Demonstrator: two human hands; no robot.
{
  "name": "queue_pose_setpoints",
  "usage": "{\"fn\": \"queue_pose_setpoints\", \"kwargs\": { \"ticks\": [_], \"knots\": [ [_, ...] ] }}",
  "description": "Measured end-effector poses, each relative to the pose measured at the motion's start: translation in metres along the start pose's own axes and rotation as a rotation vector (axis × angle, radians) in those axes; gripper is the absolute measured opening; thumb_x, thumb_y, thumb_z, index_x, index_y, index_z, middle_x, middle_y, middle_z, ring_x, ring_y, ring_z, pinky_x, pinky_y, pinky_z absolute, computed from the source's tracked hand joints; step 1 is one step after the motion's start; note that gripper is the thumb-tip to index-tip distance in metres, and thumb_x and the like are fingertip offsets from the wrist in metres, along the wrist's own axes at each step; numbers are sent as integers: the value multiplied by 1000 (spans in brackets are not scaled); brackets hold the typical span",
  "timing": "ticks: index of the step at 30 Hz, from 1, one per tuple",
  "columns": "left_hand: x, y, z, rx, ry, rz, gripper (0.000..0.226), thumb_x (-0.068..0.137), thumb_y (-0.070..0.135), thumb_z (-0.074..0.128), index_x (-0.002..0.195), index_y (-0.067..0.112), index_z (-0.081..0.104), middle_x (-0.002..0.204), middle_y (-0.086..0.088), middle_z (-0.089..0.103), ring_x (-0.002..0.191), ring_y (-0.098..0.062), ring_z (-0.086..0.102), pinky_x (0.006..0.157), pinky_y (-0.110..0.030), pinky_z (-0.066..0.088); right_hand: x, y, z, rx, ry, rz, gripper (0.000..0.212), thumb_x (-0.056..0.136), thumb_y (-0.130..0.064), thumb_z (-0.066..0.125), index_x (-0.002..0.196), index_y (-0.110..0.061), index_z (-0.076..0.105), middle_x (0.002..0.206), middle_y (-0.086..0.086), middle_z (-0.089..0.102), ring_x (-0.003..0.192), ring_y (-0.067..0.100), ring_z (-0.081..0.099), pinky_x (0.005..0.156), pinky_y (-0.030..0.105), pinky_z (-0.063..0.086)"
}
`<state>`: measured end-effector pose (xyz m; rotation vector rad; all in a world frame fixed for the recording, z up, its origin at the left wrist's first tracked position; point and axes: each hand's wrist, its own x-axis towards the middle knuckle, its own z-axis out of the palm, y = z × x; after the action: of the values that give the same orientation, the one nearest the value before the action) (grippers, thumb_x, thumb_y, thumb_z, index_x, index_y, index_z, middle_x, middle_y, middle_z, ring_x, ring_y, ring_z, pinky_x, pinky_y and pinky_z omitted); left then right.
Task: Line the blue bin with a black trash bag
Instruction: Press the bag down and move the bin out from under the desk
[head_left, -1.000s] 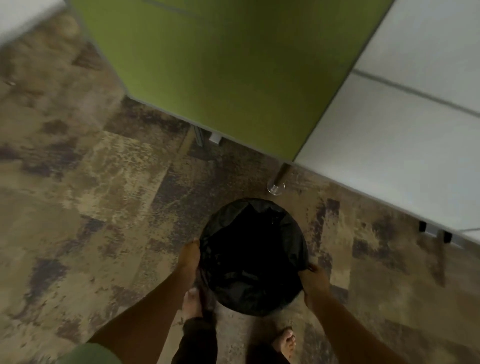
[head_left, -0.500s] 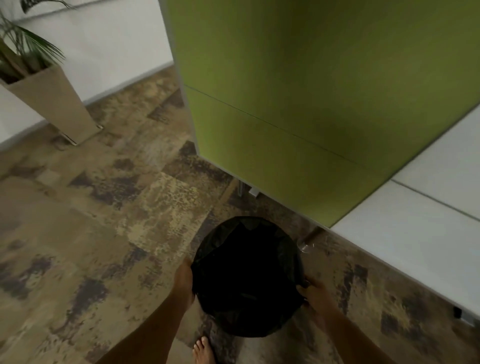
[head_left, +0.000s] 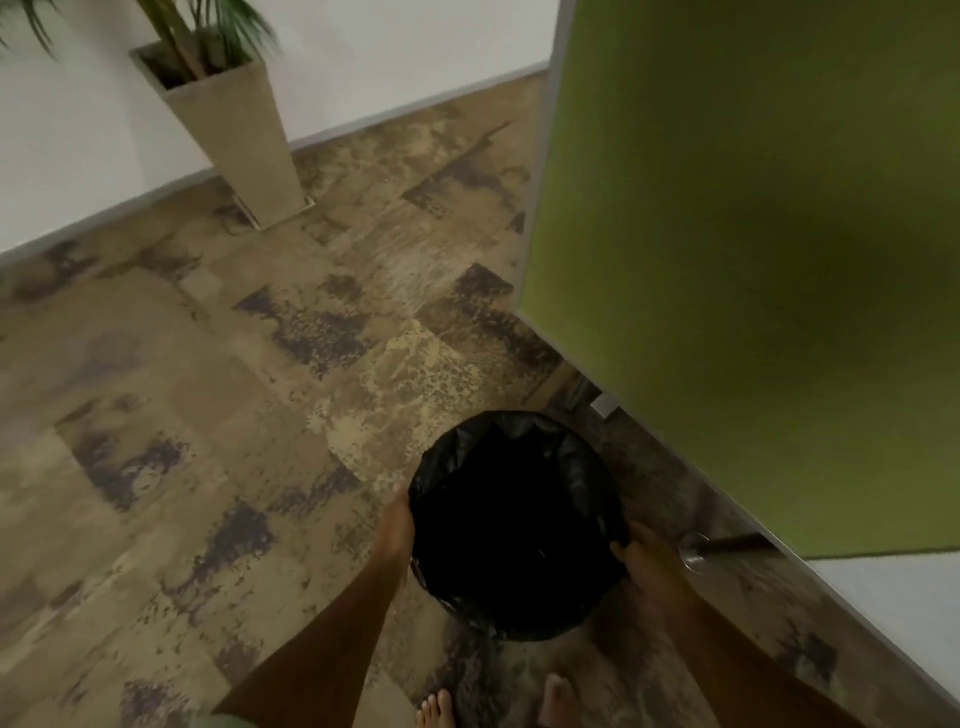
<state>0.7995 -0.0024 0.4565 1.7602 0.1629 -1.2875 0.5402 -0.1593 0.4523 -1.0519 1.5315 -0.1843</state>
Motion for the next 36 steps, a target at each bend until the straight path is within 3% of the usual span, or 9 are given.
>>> {"fn": "queue_pose_setpoints", "kwargs": {
  "ticks": [4,7,11,18,21,24,29,33,36],
  "knots": [
    [64,-6,-4,-21,80,18,52,104,45,23,93,19,66,99,-10,65,84,-21,60,84,-35,43,80,-4,32,-77,-102,21,32,92,5,50,113,-13,66,105,13,67,94,32,63,81,48,52],
    [111,-13,0,-77,94,-27,39,105,33,27,86,24,60,90,-1,61,80,-16,56,71,-33,45,146,2,55,-149,-87,38,35,95,-2,49,126,-8,64,105,16,65,91,33,60,74,40,46],
    [169,-22,-8,-118,117,-56,37,104,32,29,113,16,61,111,-7,59,112,-32,55,94,-44,41,206,2,93,-187,-82,21,28,96,-2,46,114,-12,67,90,12,63,81,30,56,70,37,43],
    [257,-49,-6,-121,118,-25,36,105,31,26,109,19,60,99,2,62,93,-19,58,88,-41,43,292,13,127,-319,-122,-33,37,95,3,42,122,-8,65,75,3,56,58,18,46,50,30,35],
    [280,-63,-5,-138,123,-16,39,105,32,24,100,22,61,102,1,62,99,-21,57,96,-43,42,314,19,139,-316,-121,-52,40,93,6,43,125,-7,64,93,6,66,77,22,59,62,32,45],
    [287,-75,3,-118,122,5,41,106,30,21,97,22,60,103,-2,61,103,-21,56,102,-46,41,328,28,144,-325,-69,-46,38,94,8,43,120,-7,66,104,11,67,83,22,62,61,28,47],
    [287,-77,11,-116,106,15,48,106,32,20,131,10,54,114,-6,61,123,-28,53,112,-49,36,339,30,153,-299,-26,-29,38,95,5,43,123,-7,66,118,12,68,103,29,64,89,38,55],
    [277,-75,14,-112,116,17,50,106,34,20,137,12,51,133,-10,58,118,-24,54,102,-42,43,325,28,147,-273,-90,-10,34,98,0,43,110,-16,71,115,10,71,96,26,67,70,31,55],
    [256,-67,17,-126,139,33,46,106,35,21,132,13,52,131,-9,57,120,-25,54,110,-44,41,299,21,135,-187,-110,22,35,99,0,43,111,-21,67,125,10,66,104,25,64,83,37,54]
  ]
}}
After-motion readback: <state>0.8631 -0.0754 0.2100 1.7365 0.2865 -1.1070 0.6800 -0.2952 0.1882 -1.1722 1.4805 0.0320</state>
